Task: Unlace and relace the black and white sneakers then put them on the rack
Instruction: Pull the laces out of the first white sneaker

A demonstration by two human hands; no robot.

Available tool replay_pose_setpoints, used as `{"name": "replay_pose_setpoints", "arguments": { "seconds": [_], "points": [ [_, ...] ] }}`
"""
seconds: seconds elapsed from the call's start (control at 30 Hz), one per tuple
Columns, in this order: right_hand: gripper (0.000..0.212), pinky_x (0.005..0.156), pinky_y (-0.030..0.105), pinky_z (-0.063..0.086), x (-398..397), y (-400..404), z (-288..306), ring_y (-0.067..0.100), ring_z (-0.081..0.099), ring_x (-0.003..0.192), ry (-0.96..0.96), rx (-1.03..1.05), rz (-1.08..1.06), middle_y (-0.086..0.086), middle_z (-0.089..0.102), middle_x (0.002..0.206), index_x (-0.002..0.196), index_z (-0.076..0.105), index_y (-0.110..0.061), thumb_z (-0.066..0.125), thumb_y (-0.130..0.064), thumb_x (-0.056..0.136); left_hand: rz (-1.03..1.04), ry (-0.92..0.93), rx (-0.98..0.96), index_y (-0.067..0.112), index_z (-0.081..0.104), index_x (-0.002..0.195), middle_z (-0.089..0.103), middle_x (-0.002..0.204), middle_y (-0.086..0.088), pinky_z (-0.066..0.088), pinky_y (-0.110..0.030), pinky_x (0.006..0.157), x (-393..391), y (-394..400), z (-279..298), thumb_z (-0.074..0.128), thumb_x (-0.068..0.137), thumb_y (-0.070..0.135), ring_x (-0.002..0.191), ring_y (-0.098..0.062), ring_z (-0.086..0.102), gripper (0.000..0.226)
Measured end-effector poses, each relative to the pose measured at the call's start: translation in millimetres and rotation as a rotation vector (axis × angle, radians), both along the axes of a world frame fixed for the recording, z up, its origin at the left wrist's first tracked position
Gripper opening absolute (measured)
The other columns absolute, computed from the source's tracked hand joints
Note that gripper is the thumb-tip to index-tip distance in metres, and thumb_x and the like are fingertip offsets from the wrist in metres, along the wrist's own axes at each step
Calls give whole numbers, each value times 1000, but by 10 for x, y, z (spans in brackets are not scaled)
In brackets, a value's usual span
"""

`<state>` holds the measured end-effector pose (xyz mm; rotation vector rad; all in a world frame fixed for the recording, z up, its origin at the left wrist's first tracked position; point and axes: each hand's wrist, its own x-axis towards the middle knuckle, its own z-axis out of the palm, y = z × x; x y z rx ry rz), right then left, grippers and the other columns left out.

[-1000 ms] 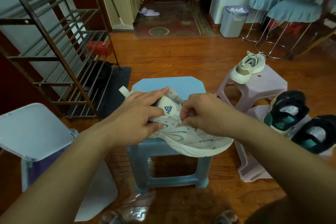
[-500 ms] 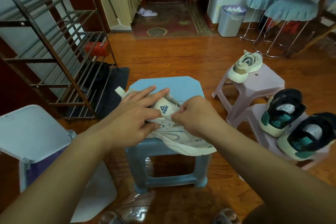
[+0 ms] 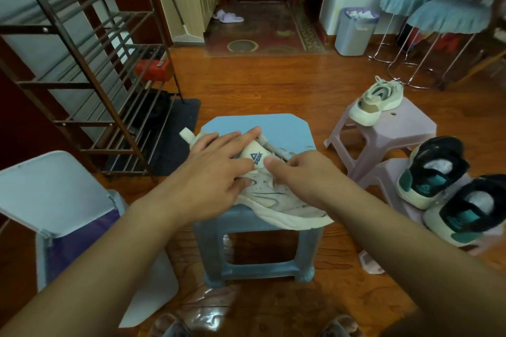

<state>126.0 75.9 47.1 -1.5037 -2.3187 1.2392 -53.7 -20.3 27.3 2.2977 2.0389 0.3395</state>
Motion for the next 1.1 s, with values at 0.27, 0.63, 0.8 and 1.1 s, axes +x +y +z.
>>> {"name": "replay_pose_setpoints", "arguments": {
  "seconds": [0.27, 0.63, 0.8, 1.1],
  "points": [
    [28, 56, 30, 46, 177, -65, 83, 13, 52, 57, -9, 122, 348, -4, 55, 57, 58, 58, -18, 71, -23, 83, 10, 16, -2, 36, 51, 85, 8, 170, 11, 12, -49, 124, -21, 21, -31, 53, 101, 41, 154, -19, 21, 16],
    [44, 52, 30, 36, -62, 45, -59, 18, 59, 66, -78, 335, 155, -1, 62, 66, 73, 61, -14, 58, -52, 94, 1, 5, 0, 39, 43, 79, 10, 170, 9, 13, -47, 122, -26, 15, -23, 58, 100, 38, 152, -20, 25, 25],
    [22, 54, 28, 44, -2, 142, 83, 13, 53, 56, 42, 62, 144, 0, 60, 62, 72, 69, -13, 72, -26, 89, 14, 3, -7, 38, 46, 82, 8, 170, 12, 10, -43, 123, -14, 22, -6, 57, 100, 39, 152, -17, 23, 21],
    [33, 53, 23, 43, 294, 105, 193, 6, 52, 54, -136, 36, 547, -8, 58, 60, 76, 72, -21, 63, -47, 95, 0, -22, -10, 37, 46, 82, 9, 170, 11, 7, -41, 122, -14, 25, 4, 59, 100, 34, 153, -16, 19, 23]
  ]
}}
